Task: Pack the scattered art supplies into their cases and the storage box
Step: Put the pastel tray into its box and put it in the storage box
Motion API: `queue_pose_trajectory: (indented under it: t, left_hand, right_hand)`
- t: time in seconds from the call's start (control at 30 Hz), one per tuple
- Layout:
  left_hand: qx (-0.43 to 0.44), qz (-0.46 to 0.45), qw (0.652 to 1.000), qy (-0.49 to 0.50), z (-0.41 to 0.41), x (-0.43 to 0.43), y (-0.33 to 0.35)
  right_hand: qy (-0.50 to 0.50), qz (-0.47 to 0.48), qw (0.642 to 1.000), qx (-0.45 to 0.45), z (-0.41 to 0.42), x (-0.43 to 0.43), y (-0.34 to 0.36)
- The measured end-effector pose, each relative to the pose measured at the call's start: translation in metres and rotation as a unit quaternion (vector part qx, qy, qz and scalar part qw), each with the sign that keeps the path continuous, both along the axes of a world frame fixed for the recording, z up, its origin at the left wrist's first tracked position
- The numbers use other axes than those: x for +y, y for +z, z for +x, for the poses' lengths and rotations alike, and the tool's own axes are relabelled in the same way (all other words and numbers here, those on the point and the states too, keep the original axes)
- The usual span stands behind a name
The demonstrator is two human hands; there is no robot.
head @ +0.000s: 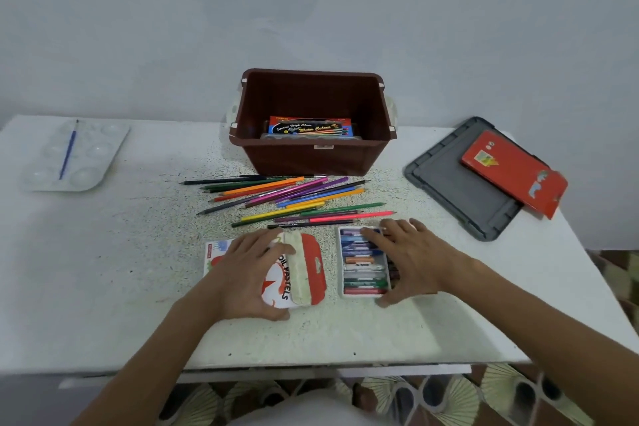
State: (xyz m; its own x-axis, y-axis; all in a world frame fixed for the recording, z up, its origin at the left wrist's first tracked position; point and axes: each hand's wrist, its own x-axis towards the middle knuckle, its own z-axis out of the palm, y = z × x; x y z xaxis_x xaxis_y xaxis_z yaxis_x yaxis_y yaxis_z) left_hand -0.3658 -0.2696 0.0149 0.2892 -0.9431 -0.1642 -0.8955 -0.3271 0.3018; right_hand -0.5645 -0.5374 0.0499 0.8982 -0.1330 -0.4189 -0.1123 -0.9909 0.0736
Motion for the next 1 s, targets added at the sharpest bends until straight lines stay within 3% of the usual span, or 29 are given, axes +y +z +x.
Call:
queue_pose_trajectory:
  t: [0.37,1.0]
  left_hand:
    - [0.005,0.018,0.999,-0.049,-0.003,-0.022,0.0]
    - [0.016,-0.021,0.998,-0.048,-0.008,-0.016,0.002]
  right_hand:
    - [-0.106,0.115,0.979,-0.129,-0.015,0.003,-0.017]
    - [-0.156,0.063,0.974,-0.152,-0.004,0.036,-0.023]
